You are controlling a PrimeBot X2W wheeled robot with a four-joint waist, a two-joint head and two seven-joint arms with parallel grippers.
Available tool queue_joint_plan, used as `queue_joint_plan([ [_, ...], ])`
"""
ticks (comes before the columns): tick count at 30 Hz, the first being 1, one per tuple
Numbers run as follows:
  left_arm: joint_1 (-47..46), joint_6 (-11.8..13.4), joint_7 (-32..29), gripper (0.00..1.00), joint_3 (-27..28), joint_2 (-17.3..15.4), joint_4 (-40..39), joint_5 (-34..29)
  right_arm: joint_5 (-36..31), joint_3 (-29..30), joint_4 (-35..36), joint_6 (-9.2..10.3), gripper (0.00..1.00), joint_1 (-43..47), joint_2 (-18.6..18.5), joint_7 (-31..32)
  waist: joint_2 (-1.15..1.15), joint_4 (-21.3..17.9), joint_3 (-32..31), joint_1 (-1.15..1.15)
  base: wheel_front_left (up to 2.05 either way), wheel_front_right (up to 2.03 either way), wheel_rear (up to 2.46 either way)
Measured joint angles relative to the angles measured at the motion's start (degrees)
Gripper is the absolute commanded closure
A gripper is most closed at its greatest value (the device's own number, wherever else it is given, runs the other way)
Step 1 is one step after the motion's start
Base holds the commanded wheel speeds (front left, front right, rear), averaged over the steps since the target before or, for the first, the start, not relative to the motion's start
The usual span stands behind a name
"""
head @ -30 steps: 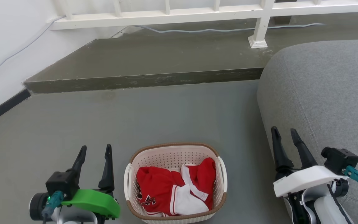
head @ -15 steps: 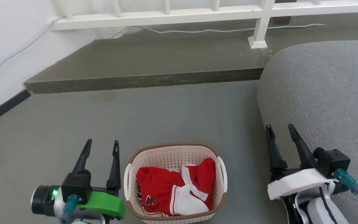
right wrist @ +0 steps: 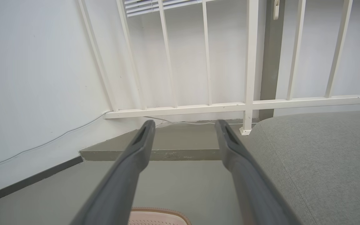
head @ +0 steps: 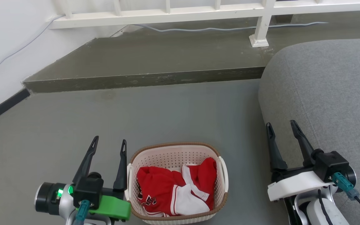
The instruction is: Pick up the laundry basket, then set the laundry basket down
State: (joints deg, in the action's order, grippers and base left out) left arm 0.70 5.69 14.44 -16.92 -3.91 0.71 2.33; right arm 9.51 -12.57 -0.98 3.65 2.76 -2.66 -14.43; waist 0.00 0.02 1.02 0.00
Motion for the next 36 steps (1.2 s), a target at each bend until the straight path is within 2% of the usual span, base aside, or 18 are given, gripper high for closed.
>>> queue_joint_plan([
  [8, 1.13, 0.14, 0.00, 0.00, 0.21, 0.40, 0.35, 1.98, 0.22, 0.29, 0.10, 0.05, 0.00, 0.01, 0.03, 0.00, 0.00, 0.04, 0.28, 0.00, 0.00, 0.00, 0.00],
  [36, 1.07, 0.14, 0.00, 0.00, 0.71, 0.60, 0.11, 2.02, 0.64, 0.23, 1.11, 0.49, 0.00, 0.01, 0.05, -0.01, 0.00, 0.18, 1.36, 0.00, 0.00, 0.00, 0.00],
])
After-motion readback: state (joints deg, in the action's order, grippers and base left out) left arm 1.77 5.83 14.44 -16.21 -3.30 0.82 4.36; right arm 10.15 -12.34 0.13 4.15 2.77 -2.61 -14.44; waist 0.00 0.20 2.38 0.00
